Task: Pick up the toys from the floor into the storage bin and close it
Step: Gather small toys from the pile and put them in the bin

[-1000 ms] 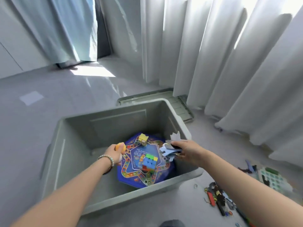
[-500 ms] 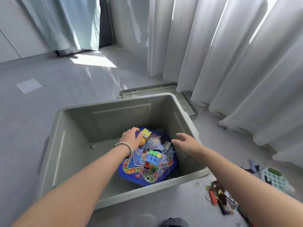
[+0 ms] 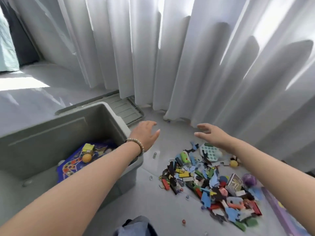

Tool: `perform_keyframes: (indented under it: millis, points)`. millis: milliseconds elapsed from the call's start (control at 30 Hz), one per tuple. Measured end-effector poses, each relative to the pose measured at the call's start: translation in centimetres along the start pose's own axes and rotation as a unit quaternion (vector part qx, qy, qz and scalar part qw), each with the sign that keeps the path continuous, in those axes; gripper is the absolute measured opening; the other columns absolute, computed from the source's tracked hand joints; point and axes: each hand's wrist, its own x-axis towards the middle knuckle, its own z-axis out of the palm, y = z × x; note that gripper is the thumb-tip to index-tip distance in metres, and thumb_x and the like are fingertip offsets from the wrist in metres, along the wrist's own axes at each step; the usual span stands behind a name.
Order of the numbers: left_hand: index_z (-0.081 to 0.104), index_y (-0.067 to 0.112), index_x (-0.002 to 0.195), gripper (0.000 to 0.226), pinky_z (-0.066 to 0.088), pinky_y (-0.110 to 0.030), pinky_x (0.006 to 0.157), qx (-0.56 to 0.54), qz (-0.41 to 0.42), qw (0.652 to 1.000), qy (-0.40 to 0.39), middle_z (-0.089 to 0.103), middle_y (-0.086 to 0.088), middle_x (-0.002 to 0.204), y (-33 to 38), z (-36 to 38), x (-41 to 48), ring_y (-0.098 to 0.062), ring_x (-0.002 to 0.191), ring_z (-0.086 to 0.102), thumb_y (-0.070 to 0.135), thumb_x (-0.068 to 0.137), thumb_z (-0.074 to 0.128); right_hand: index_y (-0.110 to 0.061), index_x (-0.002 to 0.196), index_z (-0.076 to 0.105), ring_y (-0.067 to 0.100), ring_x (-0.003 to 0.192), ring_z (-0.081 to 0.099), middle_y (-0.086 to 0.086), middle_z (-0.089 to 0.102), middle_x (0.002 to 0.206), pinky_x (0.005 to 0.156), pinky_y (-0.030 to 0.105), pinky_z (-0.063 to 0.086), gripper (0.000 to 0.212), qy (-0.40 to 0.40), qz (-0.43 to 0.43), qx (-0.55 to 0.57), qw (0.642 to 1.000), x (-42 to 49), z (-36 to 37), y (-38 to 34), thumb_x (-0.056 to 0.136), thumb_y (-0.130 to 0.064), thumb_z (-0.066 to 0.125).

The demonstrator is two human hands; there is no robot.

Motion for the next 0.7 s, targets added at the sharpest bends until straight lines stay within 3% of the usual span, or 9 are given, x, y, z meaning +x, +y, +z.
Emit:
perform_keyframes:
  millis: [200, 400, 567, 700]
  points:
    - [0.039, 0.016, 0.138, 0.047, 0.030, -0.035, 0.110, 0.009, 0.049, 0.993, -0.111, 0.041, -0.003, 0.143, 7.9, 8.4, 3.5, -0.019, 0.134, 0.035, 0.040, 0.098, 0.034, -0.019, 0.141, 0.037, 0.022, 0.133, 0.039, 0.003, 0.035, 0.149, 0.106, 0.035, 0.036, 0.059, 0.013, 0.125, 0.011, 0.992, -3.2, -2.4, 14.1, 0.090, -0.035, 0.060]
    - [0.039, 0.017, 0.138, 0.051, 0.038, -0.041, 0.105, 0.040, 0.035, 0.972, -0.227, 0.041, -0.005, 0.143, 11.1, 17.8, 6.2, -0.024, 0.129, 0.042, 0.046, 0.096, 0.039, -0.013, 0.139, 0.039, 0.022, 0.132, 0.039, 0.006, 0.038, 0.146, 0.098, 0.028, 0.034, 0.061, -0.007, 0.215, 0.081, 0.973, -3.7, -0.6, 24.7, 0.086, -0.031, 0.065]
    - [0.038, 0.013, 0.139, 0.054, 0.039, -0.037, 0.104, -0.012, 0.008, 0.967, -0.256, 0.040, -0.006, 0.145, 12.5, 23.9, 8.1, -0.024, 0.128, 0.045, 0.044, 0.095, 0.042, -0.010, 0.137, 0.041, 0.019, 0.117, 0.047, 0.009, 0.047, 0.138, 0.092, 0.026, 0.037, 0.065, 0.024, 0.270, 0.145, 0.952, -1.9, 1.5, 31.0, 0.082, -0.029, 0.070]
    - [0.038, 0.012, 0.138, 0.052, 0.037, -0.033, 0.104, -0.039, 0.004, 0.962, -0.270, 0.041, -0.006, 0.144, 13.2, 28.5, 9.1, -0.023, 0.129, 0.044, 0.041, 0.095, 0.044, -0.006, 0.133, 0.043, 0.022, 0.122, 0.046, 0.008, 0.050, 0.128, 0.094, 0.026, 0.035, 0.064, 0.059, 0.306, 0.171, 0.935, -0.5, 3.3, 34.7, 0.081, -0.025, 0.073]
